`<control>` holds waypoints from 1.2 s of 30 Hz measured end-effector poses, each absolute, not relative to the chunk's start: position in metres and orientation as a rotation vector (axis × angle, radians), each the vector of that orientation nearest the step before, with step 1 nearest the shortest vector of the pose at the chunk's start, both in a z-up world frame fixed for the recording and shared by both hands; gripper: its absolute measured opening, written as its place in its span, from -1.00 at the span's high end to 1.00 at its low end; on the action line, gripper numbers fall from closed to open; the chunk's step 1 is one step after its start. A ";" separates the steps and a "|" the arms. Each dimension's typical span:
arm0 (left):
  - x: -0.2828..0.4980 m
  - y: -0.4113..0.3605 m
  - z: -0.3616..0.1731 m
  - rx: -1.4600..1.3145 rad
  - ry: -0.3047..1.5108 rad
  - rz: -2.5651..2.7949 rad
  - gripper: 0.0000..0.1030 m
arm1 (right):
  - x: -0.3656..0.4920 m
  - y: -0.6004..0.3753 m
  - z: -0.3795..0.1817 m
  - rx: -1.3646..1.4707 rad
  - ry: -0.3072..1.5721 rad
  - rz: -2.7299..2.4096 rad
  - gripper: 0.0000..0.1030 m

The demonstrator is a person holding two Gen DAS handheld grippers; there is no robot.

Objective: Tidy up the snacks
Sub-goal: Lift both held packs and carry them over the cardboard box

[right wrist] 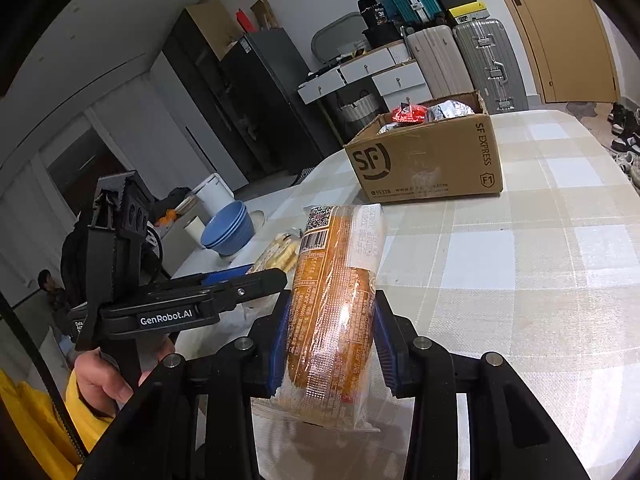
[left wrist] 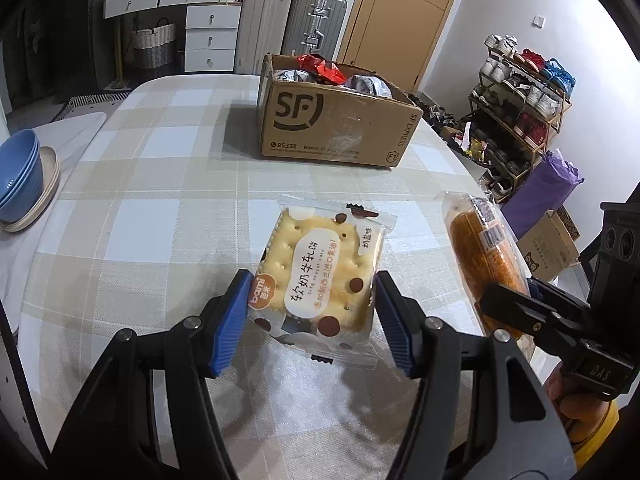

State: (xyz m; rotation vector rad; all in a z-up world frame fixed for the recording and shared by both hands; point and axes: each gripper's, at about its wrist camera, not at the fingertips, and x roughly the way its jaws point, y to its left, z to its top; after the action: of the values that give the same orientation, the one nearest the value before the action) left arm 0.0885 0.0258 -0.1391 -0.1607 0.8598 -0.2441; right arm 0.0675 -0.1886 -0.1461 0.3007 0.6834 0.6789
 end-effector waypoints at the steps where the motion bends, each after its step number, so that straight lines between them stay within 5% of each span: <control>1: 0.088 0.026 -0.139 -0.162 0.861 -0.243 -0.14 | 0.067 -0.189 -0.146 0.305 0.681 0.681 0.26; 19: 0.106 0.030 -0.154 -0.165 0.914 -0.235 -0.14 | 0.091 -0.201 -0.154 0.354 0.684 0.653 0.26; 36: 0.256 0.031 -0.048 -0.035 0.780 -0.245 -0.14 | 0.247 -0.212 -0.043 0.274 0.623 0.629 0.26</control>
State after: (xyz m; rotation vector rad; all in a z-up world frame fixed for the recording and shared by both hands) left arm 0.2562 0.0315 -0.0477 -0.0350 0.7799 -0.2446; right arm 0.2467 -0.2122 -0.0431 0.2736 0.6229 0.6291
